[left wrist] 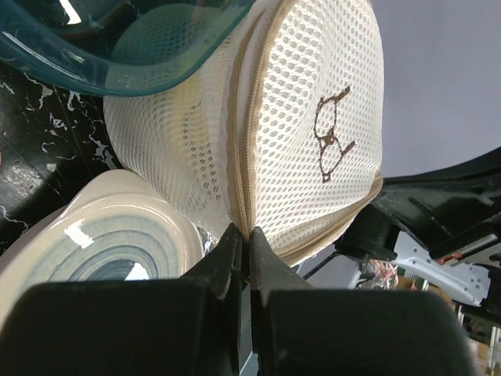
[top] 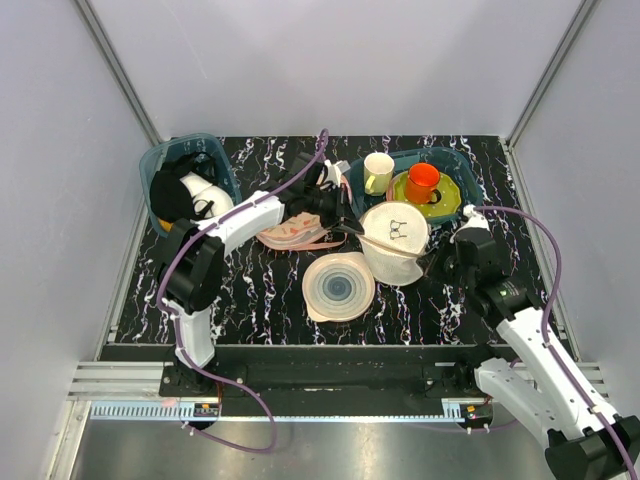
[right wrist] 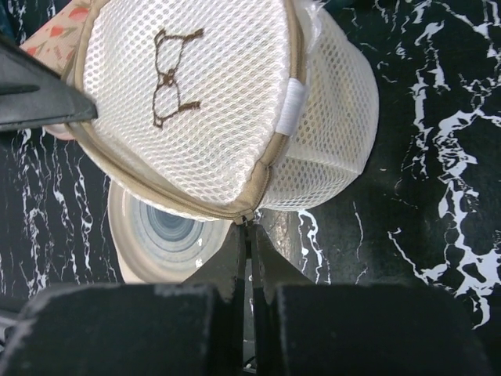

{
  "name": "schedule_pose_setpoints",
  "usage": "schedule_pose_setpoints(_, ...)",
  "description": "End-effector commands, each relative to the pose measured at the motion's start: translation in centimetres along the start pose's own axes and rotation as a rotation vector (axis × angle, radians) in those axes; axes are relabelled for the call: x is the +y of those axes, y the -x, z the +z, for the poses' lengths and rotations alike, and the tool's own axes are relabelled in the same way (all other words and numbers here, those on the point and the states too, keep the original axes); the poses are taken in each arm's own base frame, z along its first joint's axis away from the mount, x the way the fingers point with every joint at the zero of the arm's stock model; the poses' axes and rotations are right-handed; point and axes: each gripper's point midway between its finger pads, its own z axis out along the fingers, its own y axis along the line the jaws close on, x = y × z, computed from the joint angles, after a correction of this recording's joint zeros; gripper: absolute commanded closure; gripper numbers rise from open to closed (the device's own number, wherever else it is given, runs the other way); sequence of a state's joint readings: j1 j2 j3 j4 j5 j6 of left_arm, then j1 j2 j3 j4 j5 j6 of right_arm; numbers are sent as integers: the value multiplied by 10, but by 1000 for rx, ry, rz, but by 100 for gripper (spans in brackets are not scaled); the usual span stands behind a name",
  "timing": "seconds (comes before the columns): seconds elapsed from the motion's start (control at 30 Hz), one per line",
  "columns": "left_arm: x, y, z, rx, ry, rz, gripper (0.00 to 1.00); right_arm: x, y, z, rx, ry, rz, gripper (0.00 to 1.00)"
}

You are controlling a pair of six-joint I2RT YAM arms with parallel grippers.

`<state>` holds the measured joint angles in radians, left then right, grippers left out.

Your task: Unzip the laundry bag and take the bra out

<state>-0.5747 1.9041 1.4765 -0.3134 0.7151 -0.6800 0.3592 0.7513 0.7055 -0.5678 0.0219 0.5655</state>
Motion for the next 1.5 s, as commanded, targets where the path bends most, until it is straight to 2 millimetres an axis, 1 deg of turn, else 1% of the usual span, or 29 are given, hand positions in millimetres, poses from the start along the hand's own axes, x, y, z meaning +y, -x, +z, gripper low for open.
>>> schedule_pose_setpoints(0.0, -12, 14, -26, -57, -24, 112, 100, -27, 18, -2, -63, -172, -12, 100)
schedule_pose_setpoints(0.1, -11, 11, -30, -61, -18, 118, 100, -37, 13, 6, -39, -217, -16, 100)
schedule_pose_setpoints(0.2, -15, 13, -35, -74, -24, 129, 100, -43, 14, 8, -42, -238, -8, 100)
schedule_pose_setpoints(0.23, -17, 13, -35, -75, -27, 127, 100, -45, 16, 7, -53, -246, -7, 93)
schedule_pose_setpoints(0.27, -16, 13, -34, -76, -22, 121, 100, -44, 20, 3, -70, -246, -6, 80)
schedule_pose_setpoints(0.3, -17, 13, -33, -78, -20, 121, 100, -43, 23, 0, -78, -246, -6, 43)
schedule_pose_setpoints(0.33, -18, 12, -32, -79, -17, 120, 100, -44, 22, -5, -68, -255, -6, 31)
schedule_pose_setpoints(0.37, -14, 14, -29, -91, 12, 124, 100, -35, 35, -15, -94, -234, -4, 23)
schedule_pose_setpoints(0.43, -14, 5, -23, -73, 59, 140, 100, -28, 37, -28, -71, -218, -15, 13)
schedule_pose_setpoints(0.47, -13, 4, -21, -84, 85, 152, 100, -18, 48, -37, -92, -190, -15, 11)
schedule_pose_setpoints(0.57, -23, -8, -9, -69, 78, 167, 100, -2, 55, -42, -92, -125, -10, 10)
schedule_pose_setpoints(0.6, -30, -16, 0, -49, 65, 176, 100, 1, 55, -40, -91, -109, -3, 10)
schedule_pose_setpoints(0.63, -37, -18, 4, -46, 53, 183, 100, 9, 57, -36, -97, -71, 5, 11)
schedule_pose_setpoints(0.67, -40, -21, 9, -34, 48, 187, 100, 11, 53, -28, -74, -63, 11, 14)
schedule_pose_setpoints(0.7, -47, -30, 16, -12, 34, 192, 100, 18, 56, -24, -84, -32, 28, 17)
schedule_pose_setpoints(0.73, -53, -33, 18, -7, 17, 200, 100, 25, 52, -21, -60, 10, 38, 19)
schedule_pose_setpoints(0.77, -58, -37, 20, 3, 2, 199, 100, 25, 46, -14, -45, 17, 48, 22)
schedule_pose_setpoints(0.8, -60, -38, 20, 0, -6, 203, 93, 29, 43, -12, -32, 42, 60, 24)
schedule_pose_setpoints(0.83, -63, -37, 18, -7, -12, 206, 69, 30, 43, -9, -30, 47, 69, 26)
schedule_pose_setpoints(0.87, -61, -40, 18, -1, -15, 203, 59, 26, 38, -3, -11, 25, 71, 30)
schedule_pose_setpoints(0.93, -61, -42, 15, -1, -14, 208, 43, 18, 32, 0, 8, -12, 73, 32)
schedule_pose_setpoints(1.1, -55, -45, 12, 2, -16, 196, 41, 18, 31, 0, -3, 1, 82, 32)
schedule_pose_setpoints(1.23, -50, -39, 7, -15, -23, 158, 41, 20, 31, 2, 0, 10, 91, 30)
schedule_pose_setpoints(1.27, -52, -30, 0, -46, -41, 159, 41, 19, 31, 2, -2, 7, 90, 30)
schedule_pose_setpoints(1.3, -45, -32, -2, -48, -39, 141, 41, 19, 32, 2, -9, 3, 96, 29)
schedule_pose_setpoints(1.33, -46, -30, -5, -62, -52, 121, 42, 19, 32, 2, -8, 2, 101, 27)
schedule_pose_setpoints(1.37, -45, -24, -10, -73, -70, 116, 42, 19, 32, 5, -4, -1, 102, 27)
schedule_pose_setpoints(1.43, -40, -25, -12, -66, -68, 98, 43, 22, 34, 9, 4, -8, 124, 27)
schedule_pose_setpoints(1.47, -36, -24, -13, -64, -59, 90, 43, 21, 34, 16, 20, -22, 132, 27)
